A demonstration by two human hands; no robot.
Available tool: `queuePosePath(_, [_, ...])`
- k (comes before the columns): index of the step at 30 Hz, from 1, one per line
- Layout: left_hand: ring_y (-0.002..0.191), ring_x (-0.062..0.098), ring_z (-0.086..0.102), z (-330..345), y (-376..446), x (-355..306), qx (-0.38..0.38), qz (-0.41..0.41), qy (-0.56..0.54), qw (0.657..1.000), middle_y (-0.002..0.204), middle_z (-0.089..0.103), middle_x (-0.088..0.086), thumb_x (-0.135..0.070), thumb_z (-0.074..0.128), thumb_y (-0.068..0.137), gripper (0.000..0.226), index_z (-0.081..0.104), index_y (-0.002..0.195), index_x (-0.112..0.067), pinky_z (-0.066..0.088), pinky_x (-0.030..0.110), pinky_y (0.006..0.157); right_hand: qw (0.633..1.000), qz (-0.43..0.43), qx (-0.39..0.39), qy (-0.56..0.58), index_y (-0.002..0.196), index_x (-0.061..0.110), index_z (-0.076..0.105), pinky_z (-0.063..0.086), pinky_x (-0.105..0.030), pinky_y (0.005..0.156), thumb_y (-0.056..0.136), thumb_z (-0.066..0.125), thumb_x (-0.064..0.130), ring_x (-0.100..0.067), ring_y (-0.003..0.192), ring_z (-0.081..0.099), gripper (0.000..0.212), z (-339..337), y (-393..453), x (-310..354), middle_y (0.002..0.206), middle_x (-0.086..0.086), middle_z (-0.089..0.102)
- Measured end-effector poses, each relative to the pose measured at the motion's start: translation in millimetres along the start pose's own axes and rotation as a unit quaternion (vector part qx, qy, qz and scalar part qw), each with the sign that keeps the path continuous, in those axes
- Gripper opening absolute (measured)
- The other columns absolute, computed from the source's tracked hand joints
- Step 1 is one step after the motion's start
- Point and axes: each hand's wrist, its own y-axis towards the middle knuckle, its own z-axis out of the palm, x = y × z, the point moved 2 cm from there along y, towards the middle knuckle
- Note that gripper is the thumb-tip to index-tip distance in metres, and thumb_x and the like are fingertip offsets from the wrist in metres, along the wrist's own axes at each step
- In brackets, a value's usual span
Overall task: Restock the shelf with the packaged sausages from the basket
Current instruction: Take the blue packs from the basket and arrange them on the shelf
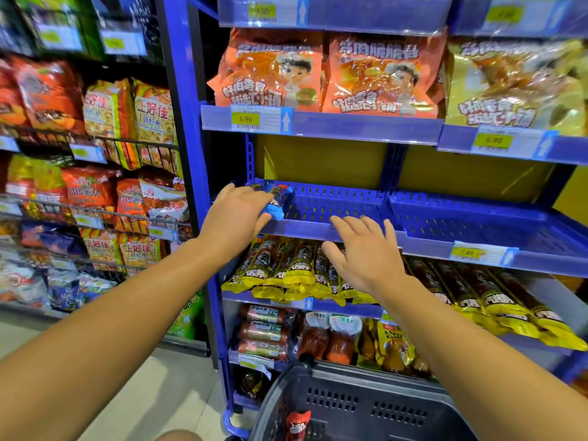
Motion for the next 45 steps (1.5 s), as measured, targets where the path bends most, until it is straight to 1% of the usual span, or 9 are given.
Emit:
queuePosePath(9, [0.131, 0.024, 0.044, -2, -5, -6, 0.03, -0.035, -0.012, 0.999, 0.137, 0.056, 0.003, -0.037, 0.057, 0.092, 0.051, 0.048, 0.139, -0.019, 0.026, 0.048, 0.114, 1.0, -0.02, -0.008, -0.006, 0.156, 0.032, 0.016, 0.002, -0.054, 0.121, 0.095, 0.041, 0.062, -0.024, 0.151, 0.009, 0.073, -9, -8, 5, 0.162, 0.005, 0.021])
queuePosePath(17, [0.14, 0.029, 0.036, -13, -70, -85, 0.012, 0.018, -0.114, 0.993, 0.146, 0.048, 0.005, -0.049, 0.049, 0.087, 0.06, 0.05, 0.139, -0.018, 0.024, 0.052, 0.115, 0.997, -0.057, -0.041, 0.019, 0.156, 0.028, 0.023, 0.007, -0.052, 0.12, 0.093, 0.051, 0.058, -0.027, 0.15, 0.015, 0.075, 3, -76, -2, 0.16, 0.003, 0.027])
queuePosePath(24, [0.142, 0.03, 0.032, 54, -148, -159, 0.136, 0.036, -0.191, 0.971, 0.15, 0.042, 0.006, -0.059, 0.034, 0.084, 0.072, 0.047, 0.142, -0.019, 0.027, 0.052, 0.115, 0.998, -0.003, 0.066, 0.008, 0.157, 0.03, 0.015, 0.005, -0.048, 0.12, 0.088, 0.032, 0.069, -0.025, 0.152, 0.009, 0.081, 65, -171, -46, 0.163, 0.003, 0.019])
queuePosePath(28, [0.147, 0.023, 0.02, 104, -200, -203, 0.239, 0.026, -0.214, 0.947, 0.158, 0.027, 0.001, -0.063, 0.032, 0.086, 0.074, 0.033, 0.149, -0.023, 0.018, 0.046, 0.119, 0.986, 0.042, 0.161, -0.006, 0.158, 0.029, 0.008, 0.001, -0.047, 0.121, 0.093, 0.039, 0.066, -0.025, 0.152, 0.003, 0.08, 114, -229, -86, 0.164, 0.003, 0.013])
queuePosePath(31, [0.148, 0.023, 0.018, 143, -236, -235, 0.31, 0.036, -0.226, 0.923, 0.16, 0.023, 0.001, -0.059, 0.039, 0.089, 0.073, 0.028, 0.151, -0.022, 0.015, 0.042, 0.12, 0.975, 0.081, 0.207, -0.021, 0.157, 0.024, 0.021, 0.012, -0.052, 0.119, 0.09, 0.034, 0.068, -0.031, 0.15, 0.017, 0.081, 148, -266, -114, 0.161, -0.002, 0.027])
queuePosePath(37, [0.141, 0.027, 0.033, 221, -293, -276, 0.423, 0.002, -0.236, 0.875, 0.154, 0.034, 0.009, -0.052, 0.052, 0.087, 0.073, 0.035, 0.148, -0.015, 0.024, 0.037, 0.117, 0.941, 0.125, 0.313, -0.025, 0.158, 0.027, 0.003, 0.003, -0.049, 0.121, 0.092, 0.046, 0.064, -0.027, 0.152, 0.002, 0.087, 197, -303, -160, 0.165, 0.002, 0.009])
queuePosePath(40, [0.113, 0.034, 0.06, 259, -315, -287, 0.419, -0.022, -0.241, 0.875, 0.127, 0.062, 0.015, -0.04, 0.066, 0.076, 0.061, 0.06, 0.127, -0.008, 0.048, 0.04, 0.098, 0.933, 0.141, 0.332, 0.007, 0.158, 0.026, 0.001, 0.001, -0.05, 0.121, 0.093, 0.046, 0.06, -0.028, 0.152, -0.001, 0.085, 218, -304, -172, 0.165, 0.001, 0.006])
queuePosePath(43, [0.101, 0.037, 0.063, 295, -327, -290, 0.496, -0.006, -0.202, 0.844, 0.11, 0.066, 0.016, -0.038, 0.071, 0.076, 0.051, 0.062, 0.117, -0.008, 0.05, 0.039, 0.085, 0.93, 0.145, 0.339, 0.015, 0.158, 0.026, 0.003, 0.004, -0.051, 0.121, 0.093, 0.047, 0.06, -0.03, 0.152, 0.002, 0.086, 241, -303, -180, 0.165, -0.001, 0.01])
queuePosePath(45, [0.102, 0.037, 0.062, 323, -341, -286, 0.525, -0.016, -0.202, 0.827, 0.115, 0.065, 0.015, -0.041, 0.073, 0.075, 0.059, 0.058, 0.124, -0.013, 0.051, 0.039, 0.086, 0.928, 0.147, 0.34, 0.023, 0.158, 0.025, 0.005, 0.006, -0.052, 0.121, 0.091, 0.048, 0.061, -0.031, 0.151, 0.005, 0.087, 256, -302, -183, 0.164, -0.002, 0.013])
